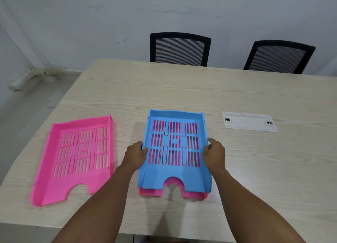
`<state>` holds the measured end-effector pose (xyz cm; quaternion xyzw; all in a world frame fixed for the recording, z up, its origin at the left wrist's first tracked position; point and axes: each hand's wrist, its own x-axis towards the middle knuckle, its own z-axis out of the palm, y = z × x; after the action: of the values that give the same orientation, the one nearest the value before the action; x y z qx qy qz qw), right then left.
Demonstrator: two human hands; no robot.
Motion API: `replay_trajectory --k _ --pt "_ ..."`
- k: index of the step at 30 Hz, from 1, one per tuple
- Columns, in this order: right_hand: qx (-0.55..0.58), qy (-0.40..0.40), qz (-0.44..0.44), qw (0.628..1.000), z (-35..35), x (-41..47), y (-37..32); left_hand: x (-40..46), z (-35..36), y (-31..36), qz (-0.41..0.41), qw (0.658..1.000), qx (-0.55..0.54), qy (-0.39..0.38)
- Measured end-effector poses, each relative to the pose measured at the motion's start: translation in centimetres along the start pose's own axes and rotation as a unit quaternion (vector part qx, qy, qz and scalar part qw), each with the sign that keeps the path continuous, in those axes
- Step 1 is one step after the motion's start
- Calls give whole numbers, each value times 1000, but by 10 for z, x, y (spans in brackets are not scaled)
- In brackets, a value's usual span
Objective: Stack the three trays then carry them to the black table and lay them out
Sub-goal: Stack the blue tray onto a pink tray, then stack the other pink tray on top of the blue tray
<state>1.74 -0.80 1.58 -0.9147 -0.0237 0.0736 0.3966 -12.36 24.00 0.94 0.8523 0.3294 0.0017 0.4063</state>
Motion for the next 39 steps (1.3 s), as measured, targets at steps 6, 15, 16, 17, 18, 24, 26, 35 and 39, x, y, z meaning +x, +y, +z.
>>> replay_trajectory --k 6,15,16,17,18,24,26,35,39 --pt "-10 4 8 1000 0 -9 4 -8 -3 -6 22 1000 16 6" --pt "-83 47 -43 995 -5 -10 -18 -5 -5 -1 11 1000 20 13" --pt "-79 41 -61 994 -4 -10 -23 -5 -8 0 9 999 21 23" --pt "-77 34 -80 993 -3 -9 -28 -5 -13 0 8 999 27 35" --pt "-75 25 -97 992 -2 -8 -34 -6 -18 0 7 998 35 48" --pt "-72 -20 -151 986 34 -10 -86 -15 -62 -25 -6 992 26 123" --pt "-82 -47 -165 982 53 -16 -107 -23 -81 -41 -20 990 19 138" --pt "-75 -180 -213 957 154 -73 -182 -52 -149 -128 -84 978 30 190" --pt "-104 -237 -191 947 191 -90 -194 -57 -172 -163 -117 967 70 214"
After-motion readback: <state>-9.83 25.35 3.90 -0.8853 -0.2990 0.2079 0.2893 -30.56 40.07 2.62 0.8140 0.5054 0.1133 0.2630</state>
